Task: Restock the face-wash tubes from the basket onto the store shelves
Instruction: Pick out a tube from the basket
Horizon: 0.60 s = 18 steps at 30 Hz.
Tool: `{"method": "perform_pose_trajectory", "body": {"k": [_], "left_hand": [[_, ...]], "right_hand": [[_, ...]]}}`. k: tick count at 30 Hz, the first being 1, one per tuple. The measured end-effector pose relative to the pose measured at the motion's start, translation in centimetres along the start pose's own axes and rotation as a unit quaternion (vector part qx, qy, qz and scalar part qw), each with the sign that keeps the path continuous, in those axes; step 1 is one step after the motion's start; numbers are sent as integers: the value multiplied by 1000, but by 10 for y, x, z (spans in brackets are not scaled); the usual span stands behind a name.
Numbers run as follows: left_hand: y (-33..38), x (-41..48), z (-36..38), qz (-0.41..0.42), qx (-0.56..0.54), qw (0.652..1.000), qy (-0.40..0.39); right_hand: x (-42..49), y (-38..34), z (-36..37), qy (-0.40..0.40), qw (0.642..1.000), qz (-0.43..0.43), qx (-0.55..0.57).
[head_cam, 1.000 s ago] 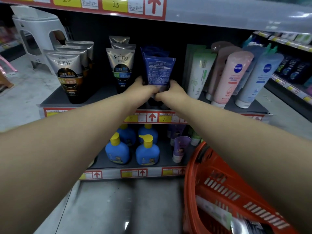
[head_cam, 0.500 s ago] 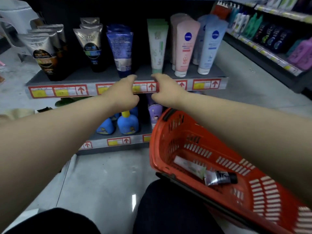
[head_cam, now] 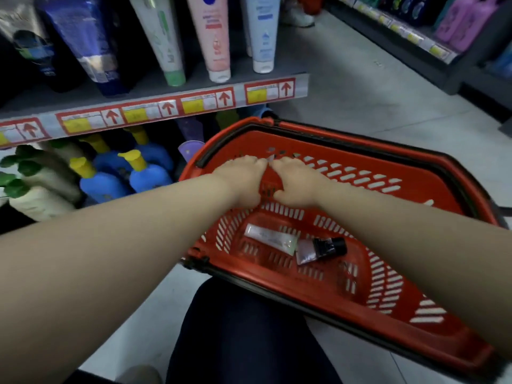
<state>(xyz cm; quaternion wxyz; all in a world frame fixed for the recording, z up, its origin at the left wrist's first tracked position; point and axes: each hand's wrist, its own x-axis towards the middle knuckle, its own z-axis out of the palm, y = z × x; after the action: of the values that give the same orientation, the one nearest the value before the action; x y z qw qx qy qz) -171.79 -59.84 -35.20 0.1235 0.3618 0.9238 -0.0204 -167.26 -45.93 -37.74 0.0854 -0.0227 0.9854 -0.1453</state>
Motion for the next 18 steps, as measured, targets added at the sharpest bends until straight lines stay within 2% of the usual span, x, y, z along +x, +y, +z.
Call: {"method": "perform_pose_trajectory", "body": {"k": [8, 14, 18], "left_hand": [[61, 67, 83, 64, 67, 987, -132], [73, 83, 145, 122, 147, 961, -202], [65, 78, 165, 111, 149, 943, -275]], "right_hand": [[-16, 84, 82, -73, 992, 97, 24], [-25, 126, 152, -160, 976, 134, -58], [-36, 136, 167, -231, 953, 165, -107]]}}
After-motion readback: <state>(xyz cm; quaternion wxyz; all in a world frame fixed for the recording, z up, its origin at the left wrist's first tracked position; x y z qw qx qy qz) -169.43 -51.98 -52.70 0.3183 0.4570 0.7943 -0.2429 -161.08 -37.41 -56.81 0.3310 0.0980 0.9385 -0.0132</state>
